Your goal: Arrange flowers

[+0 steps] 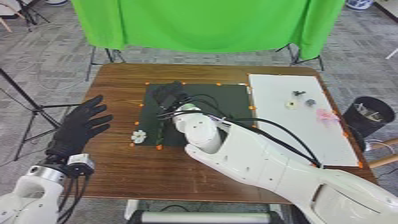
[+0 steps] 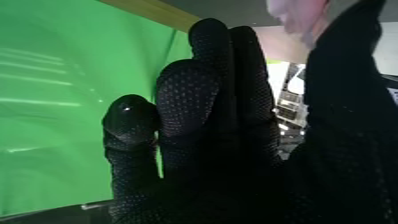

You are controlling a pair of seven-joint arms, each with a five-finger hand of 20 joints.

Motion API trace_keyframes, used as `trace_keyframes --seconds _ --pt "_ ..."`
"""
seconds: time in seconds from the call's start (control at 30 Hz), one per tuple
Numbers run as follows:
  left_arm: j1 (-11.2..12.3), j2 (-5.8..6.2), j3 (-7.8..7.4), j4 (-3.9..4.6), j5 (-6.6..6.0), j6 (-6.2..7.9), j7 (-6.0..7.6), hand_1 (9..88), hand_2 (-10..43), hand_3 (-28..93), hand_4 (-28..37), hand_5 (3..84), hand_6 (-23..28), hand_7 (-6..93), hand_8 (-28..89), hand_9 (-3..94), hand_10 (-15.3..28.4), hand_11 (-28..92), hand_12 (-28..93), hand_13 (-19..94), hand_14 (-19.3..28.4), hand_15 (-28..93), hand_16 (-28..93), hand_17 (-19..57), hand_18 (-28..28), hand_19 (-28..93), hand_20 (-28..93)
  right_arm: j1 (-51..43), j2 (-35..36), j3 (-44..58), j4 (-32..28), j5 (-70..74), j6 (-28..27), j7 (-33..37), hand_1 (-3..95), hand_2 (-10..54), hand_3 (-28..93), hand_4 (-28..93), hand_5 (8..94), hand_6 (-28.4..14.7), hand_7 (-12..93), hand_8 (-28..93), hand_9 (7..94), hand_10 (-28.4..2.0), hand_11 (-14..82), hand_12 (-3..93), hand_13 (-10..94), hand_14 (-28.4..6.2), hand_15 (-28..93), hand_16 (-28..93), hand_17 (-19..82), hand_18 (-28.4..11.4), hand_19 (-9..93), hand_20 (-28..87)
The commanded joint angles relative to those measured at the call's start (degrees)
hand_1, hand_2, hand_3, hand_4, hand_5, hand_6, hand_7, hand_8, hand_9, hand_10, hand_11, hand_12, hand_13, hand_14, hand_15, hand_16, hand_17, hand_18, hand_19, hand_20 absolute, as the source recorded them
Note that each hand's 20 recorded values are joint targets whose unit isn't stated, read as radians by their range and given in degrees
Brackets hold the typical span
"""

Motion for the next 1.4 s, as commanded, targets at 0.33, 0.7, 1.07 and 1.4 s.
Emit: trace_keyframes --seconds 0.33,0.7,1.07,1.4 --pt "3.56 -0.86 -1.64 -0.95 -0.55 0.86 1.18 25.3 -2.6 69 -23.9 23.3 2.2 21.5 -11 19.5 11.2 23 17 19 15.2 37 0 -8.9 22.5 47 10 -5.14 0.92 11.56 -10.58 8.6 -2.9 -3.22 27.2 -9.5 68 -28 60.8 1.5 35 -17 69.1 -9.6 32.0 23.2 69 -3.5 73 28 33 -21.0 92 50" --pt "7.05 -2.84 -3.46 -1.89 -0.79 1.38 1.89 25.3 -2.6 69 -23.9 23.4 2.2 21.3 -11 19.6 11.2 23 17 19 15.3 38 0 -8.9 22.5 47 10 -12.6 23.81 25.38 -23.4 11.26 -3.77 -1.25 22.3 -9.5 83 -28 47.3 -2.7 35 -17 52.6 -12.2 36.2 23.0 56 -7.9 76 23 28 -20.3 91 49" --pt "8.6 -3.58 -4.79 -2.2 -0.9 1.22 1.85 25.2 -2.7 70 -23.9 23.7 2.3 21.2 -11 20.1 11.3 23 17 19 15.2 37 0 -8.8 22.6 47 10 -34.3 39.6 46.04 -31.74 11.5 -3.97 6.52 23.1 -9.5 88 -28 37.6 -6.4 33 -15 39.5 -15.4 33.2 21.6 46 -9.6 73 18 24 -20.5 87 49" --pt "9.23 -3.99 -5.07 -2.21 -0.77 0.86 1.56 25.2 -2.7 70 -23.9 23.7 2.3 21.2 -11 20.1 11.3 23 17 19 15.1 37 0 -8.8 22.5 47 10 -48.88 43.56 58.19 -32.96 11.7 -9.01 11.35 23.0 -9.5 89 -28 25.1 -10.9 22 -9 29.5 -18.1 17.4 21.2 39 -11.4 68 13 20 -21.1 82 50"
